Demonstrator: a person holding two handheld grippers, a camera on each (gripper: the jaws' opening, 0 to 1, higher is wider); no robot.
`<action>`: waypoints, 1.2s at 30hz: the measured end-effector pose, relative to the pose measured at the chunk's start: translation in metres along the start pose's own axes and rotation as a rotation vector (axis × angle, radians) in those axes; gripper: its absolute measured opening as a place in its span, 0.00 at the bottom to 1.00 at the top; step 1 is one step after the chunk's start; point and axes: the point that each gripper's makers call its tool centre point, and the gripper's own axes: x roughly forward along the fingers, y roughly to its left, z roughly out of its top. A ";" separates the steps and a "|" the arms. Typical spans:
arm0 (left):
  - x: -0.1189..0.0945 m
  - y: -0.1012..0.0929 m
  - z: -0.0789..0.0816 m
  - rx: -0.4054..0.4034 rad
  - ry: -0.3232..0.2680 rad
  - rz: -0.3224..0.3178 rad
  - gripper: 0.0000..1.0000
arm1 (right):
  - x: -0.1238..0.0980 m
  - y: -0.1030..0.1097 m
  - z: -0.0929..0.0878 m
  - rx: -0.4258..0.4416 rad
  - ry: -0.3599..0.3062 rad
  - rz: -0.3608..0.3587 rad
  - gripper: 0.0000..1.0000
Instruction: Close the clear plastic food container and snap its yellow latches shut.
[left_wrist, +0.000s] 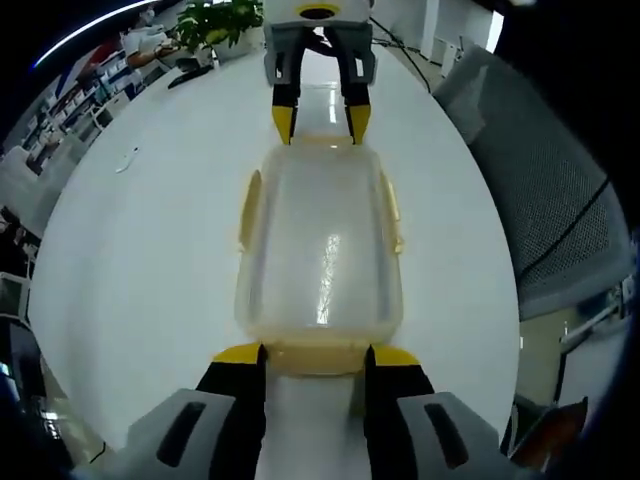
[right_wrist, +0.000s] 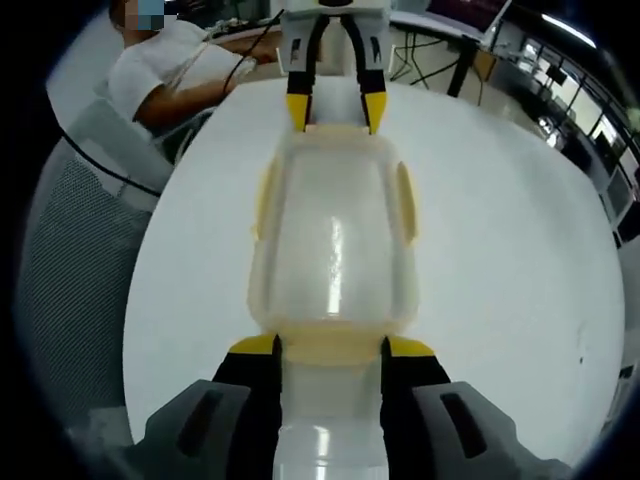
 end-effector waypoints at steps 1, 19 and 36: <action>-0.001 0.000 0.000 0.000 0.000 0.001 0.32 | -0.002 0.000 0.001 0.000 -0.001 0.000 0.34; -0.031 -0.008 0.020 -0.002 -0.005 0.018 0.32 | -0.035 0.007 0.009 -0.022 -0.009 0.006 0.35; -0.041 -0.008 0.055 0.009 -0.023 0.023 0.32 | -0.070 0.010 -0.005 -0.026 -0.007 0.004 0.35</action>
